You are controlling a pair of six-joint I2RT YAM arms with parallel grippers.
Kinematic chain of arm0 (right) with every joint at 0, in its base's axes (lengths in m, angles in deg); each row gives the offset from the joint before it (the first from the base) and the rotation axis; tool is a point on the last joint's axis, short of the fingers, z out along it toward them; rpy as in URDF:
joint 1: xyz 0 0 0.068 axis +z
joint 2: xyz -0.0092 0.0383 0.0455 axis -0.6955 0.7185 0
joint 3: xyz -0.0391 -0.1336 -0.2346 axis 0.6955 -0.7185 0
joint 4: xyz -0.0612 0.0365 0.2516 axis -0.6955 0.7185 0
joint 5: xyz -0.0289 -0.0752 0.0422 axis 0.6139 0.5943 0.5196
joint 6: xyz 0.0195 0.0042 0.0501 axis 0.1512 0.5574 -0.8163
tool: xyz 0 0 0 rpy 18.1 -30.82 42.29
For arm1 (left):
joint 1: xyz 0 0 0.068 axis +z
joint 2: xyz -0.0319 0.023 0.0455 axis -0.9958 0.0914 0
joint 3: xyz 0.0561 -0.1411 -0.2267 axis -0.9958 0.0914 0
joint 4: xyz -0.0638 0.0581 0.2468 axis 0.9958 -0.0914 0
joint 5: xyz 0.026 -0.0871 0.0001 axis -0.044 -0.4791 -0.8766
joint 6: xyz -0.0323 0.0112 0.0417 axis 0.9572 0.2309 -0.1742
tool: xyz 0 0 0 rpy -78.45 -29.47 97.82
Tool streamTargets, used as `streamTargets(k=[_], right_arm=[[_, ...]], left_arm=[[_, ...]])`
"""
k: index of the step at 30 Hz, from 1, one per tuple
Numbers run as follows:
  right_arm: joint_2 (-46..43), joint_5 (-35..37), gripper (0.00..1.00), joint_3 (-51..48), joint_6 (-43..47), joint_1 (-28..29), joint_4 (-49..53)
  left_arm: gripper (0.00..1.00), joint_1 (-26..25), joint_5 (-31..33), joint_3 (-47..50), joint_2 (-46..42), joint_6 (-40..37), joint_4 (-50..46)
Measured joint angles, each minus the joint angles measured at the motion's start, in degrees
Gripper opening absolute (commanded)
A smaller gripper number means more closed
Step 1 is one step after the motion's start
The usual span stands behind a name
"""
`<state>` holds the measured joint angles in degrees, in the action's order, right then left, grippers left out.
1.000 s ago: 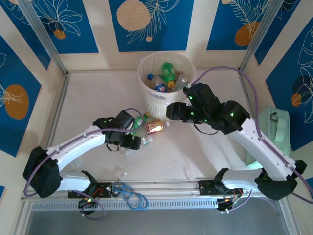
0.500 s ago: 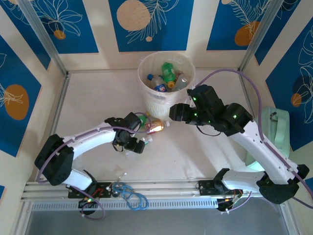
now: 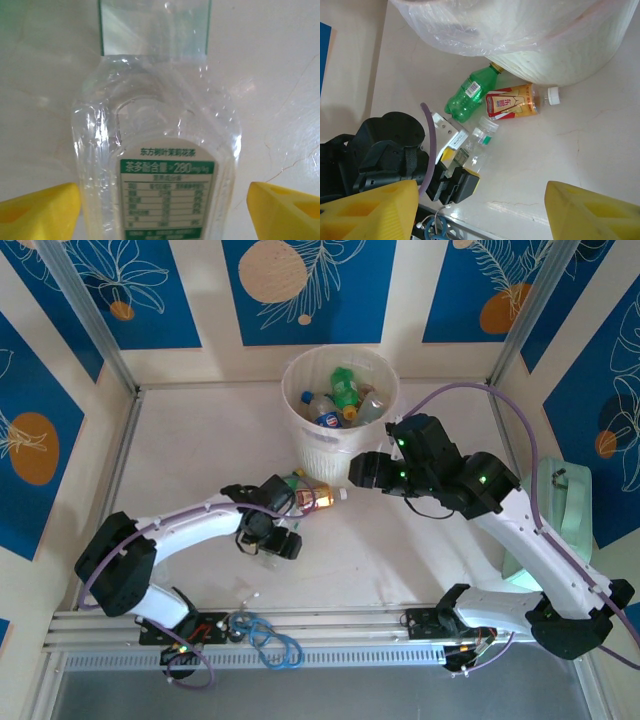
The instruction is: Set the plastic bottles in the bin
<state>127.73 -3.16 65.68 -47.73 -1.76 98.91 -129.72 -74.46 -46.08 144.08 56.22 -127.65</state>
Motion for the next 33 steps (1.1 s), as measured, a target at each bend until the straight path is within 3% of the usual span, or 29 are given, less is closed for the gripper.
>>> streamTargets(k=[10, 24, 33], right_arm=[[0.0, -0.4, 0.63, 0.0, 0.0, -0.3, 0.0], [-2.9, -1.2, 0.63, 0.1, -0.5, -1.1, 0.0], [-2.0, -13.5, 0.65, 0.2, -0.7, -3.1, -4.6]], left_arm=[[0.65, -1.1, 3.6, 1.7, -1.4, 0.4, -0.1], [0.57, -1.2, 6.1, 3.0, -13.2, 0.2, -0.4], [0.57, -1.3, 5.2, -5.8, -26.5, -2.6, -3.2]])
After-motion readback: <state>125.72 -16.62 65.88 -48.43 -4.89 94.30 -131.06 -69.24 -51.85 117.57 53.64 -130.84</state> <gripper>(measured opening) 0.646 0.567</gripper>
